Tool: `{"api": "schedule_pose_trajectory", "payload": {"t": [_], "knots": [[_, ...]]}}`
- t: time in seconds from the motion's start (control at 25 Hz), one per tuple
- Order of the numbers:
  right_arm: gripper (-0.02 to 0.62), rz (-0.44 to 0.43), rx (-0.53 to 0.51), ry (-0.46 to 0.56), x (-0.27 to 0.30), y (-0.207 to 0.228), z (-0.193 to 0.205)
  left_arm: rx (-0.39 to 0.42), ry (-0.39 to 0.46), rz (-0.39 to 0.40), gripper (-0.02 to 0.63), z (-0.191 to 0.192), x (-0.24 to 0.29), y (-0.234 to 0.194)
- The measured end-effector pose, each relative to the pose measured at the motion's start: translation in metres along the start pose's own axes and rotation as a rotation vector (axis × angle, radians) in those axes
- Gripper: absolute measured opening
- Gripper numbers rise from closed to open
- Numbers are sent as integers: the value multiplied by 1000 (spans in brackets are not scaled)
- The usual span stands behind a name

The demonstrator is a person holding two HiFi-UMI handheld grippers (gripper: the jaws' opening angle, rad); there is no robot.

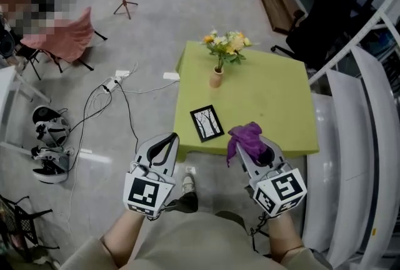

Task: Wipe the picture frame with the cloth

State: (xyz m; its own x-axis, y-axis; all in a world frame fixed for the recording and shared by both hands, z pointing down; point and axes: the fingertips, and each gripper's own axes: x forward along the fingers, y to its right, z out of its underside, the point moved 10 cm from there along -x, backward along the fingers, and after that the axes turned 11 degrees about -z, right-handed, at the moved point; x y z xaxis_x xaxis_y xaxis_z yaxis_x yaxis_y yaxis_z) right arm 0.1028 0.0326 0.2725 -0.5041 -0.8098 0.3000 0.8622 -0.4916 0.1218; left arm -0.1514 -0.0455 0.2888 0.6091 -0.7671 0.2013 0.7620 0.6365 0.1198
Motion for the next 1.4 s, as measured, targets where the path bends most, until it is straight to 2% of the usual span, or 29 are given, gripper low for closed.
{"api": "schedule_pose_trajectory", "payload": {"t": [0.2, 0.32, 0.52, 0.64, 0.8, 0.92, 1.04, 1.4], "knots": [[114, 13, 32, -64, 38, 23, -6, -48, -48, 20, 8, 15, 39, -23], [114, -5, 14, -86, 61, 34, -11, -79, -77, 37, 8, 25, 57, -29], [114, -45, 24, -73, 96, 58, -10, -86, -129, 73, 8, 45, 87, -30], [114, -81, 19, -119, 119, 75, -3, -87, -168, 89, 8, 59, 105, -28], [114, -142, -23, -241, 151, 99, 14, -94, -225, 107, 8, 81, 131, -20], [115, -185, -74, -322, 175, 114, 30, -131, -254, 88, 8, 99, 148, -14], [115, -224, -96, -379, 199, 130, 49, -168, -301, 83, 8, 120, 163, -6], [117, -366, -105, -519, 252, 152, 105, -185, -470, 88, 8, 182, 190, 16]]}}
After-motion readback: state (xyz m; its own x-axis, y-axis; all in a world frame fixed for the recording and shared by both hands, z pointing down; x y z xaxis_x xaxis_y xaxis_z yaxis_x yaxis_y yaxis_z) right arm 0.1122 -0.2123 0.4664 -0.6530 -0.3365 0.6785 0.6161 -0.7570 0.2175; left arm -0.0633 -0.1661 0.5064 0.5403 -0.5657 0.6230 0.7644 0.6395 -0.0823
